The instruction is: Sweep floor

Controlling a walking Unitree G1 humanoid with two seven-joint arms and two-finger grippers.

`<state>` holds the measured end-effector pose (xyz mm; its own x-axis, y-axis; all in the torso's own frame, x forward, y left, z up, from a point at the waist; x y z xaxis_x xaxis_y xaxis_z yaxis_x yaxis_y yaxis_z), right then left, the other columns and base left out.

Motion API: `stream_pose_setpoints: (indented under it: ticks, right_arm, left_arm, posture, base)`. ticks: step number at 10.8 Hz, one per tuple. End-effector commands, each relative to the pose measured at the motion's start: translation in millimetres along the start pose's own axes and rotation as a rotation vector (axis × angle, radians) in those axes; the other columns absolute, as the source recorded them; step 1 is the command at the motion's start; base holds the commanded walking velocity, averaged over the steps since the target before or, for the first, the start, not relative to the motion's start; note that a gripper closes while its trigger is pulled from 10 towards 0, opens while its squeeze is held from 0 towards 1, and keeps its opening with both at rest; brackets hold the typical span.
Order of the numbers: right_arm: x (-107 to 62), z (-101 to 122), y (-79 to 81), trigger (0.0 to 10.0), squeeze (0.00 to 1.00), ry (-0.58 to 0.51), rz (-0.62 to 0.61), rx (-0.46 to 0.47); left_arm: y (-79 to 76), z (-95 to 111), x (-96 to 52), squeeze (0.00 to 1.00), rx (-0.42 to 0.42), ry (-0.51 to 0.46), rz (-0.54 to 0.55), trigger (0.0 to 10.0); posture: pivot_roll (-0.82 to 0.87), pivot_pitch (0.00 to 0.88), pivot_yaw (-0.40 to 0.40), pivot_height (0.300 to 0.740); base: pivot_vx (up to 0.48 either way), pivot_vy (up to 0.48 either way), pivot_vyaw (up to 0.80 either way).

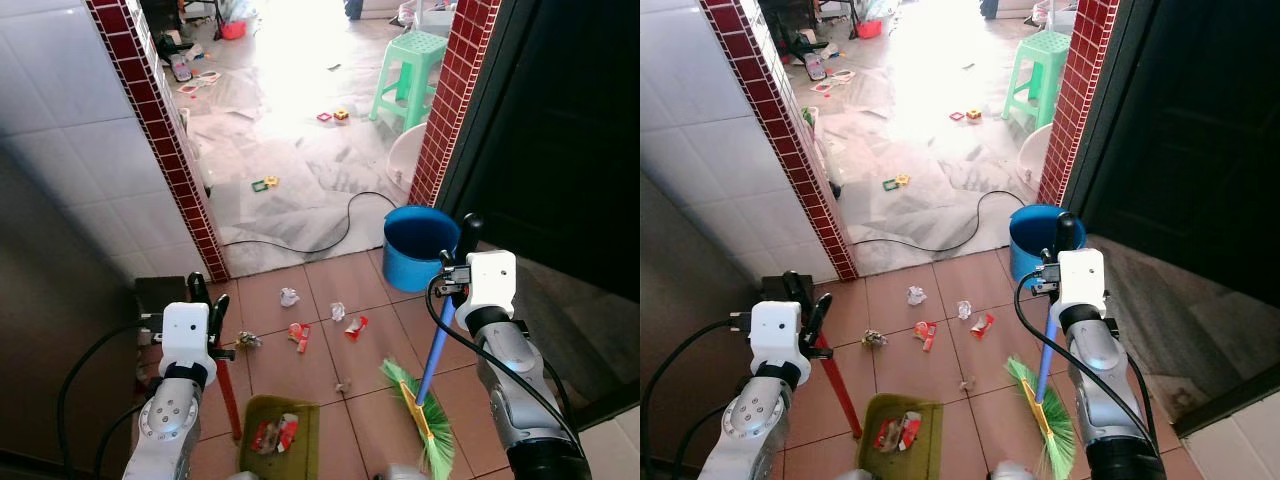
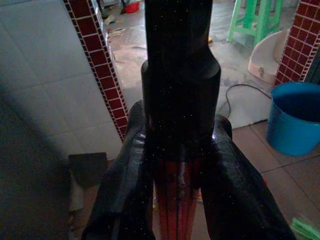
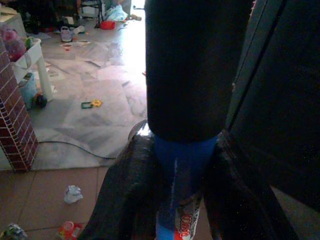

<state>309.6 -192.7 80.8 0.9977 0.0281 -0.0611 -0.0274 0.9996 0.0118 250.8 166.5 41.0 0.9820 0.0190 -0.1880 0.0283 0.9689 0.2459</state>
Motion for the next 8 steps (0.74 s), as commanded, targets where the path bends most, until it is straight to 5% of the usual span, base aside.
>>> stream_pose_setpoints:
  ticks: [1,8]
  right_arm:
    - [2.2,4.7,4.0,10.0,0.0,-0.01,0.019,-0.002]
    - [8.3,9.9,9.6,10.0,0.0,-0.012,0.04,0.014]
  left_arm:
    - [4.5,-11.3,-4.9,0.0,0.044,0.05,0.018,10.0]
    - [-1.3,-10.3,-4.6,0.0,0.012,0.045,0.04,10.0]
  posture:
    - [-0.13,0.0,0.038,0.74]
    - [-0.13,0.0,0.016,0.74]
  base:
    - [0.0,0.0,0.0]
    - [0.0,0.0,0.0]
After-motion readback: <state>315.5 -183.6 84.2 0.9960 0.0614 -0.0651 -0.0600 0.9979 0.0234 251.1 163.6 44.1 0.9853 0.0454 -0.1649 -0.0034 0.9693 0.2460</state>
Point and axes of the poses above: a point about 5 cm out from each wrist's last joint towards the gripper, its own x axis pointing out of the wrist towards the gripper, its own z axis along the axis of the wrist's last joint, y = z × x, the point moved 3 cm from there along x, pointing out of the wrist towards the gripper, and after that the axes turned 9 degrees about x, right-handed, at the moved point
